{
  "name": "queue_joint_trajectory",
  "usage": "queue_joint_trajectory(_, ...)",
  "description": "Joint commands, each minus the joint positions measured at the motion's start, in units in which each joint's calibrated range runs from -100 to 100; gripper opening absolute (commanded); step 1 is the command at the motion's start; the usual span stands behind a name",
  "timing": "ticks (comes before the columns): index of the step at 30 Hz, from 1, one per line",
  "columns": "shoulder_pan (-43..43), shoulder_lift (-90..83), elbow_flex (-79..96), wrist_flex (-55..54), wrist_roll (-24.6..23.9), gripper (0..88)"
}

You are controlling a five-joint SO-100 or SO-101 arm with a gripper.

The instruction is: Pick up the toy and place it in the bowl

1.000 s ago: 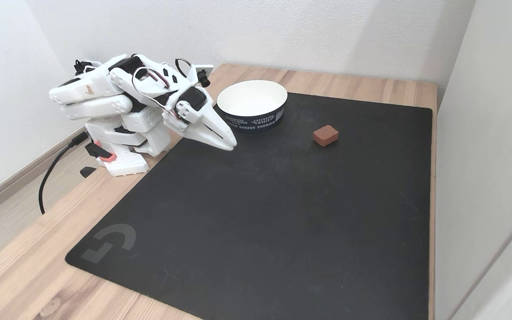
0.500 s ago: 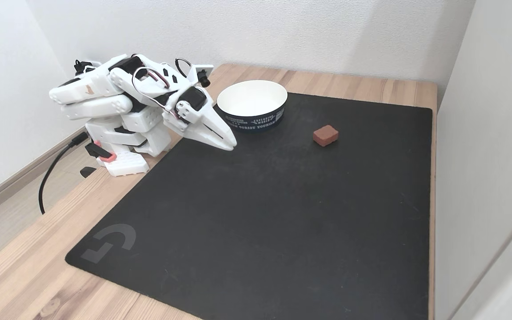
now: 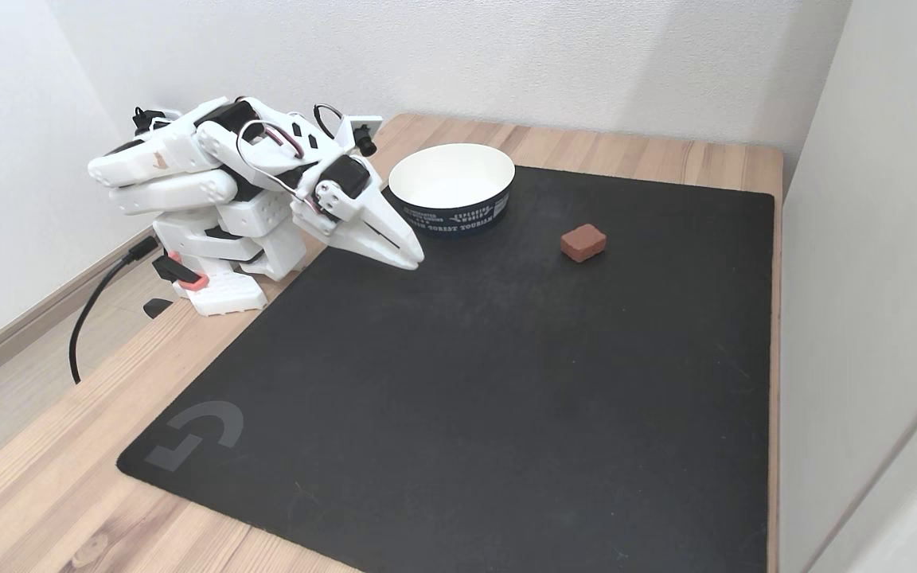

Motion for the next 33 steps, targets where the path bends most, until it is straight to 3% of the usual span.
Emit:
queue_joint_trajectory(1, 0.3, -0.7, 0.9, 0.4, -0.1, 2.5)
queue_joint_trajectory(23, 0.3, -0.3, 0.6, 0.5, 0.2, 2.4)
queue_joint_trajectory(33, -0.3, 9.6, -13.2, 0.8, -0.2, 2.4)
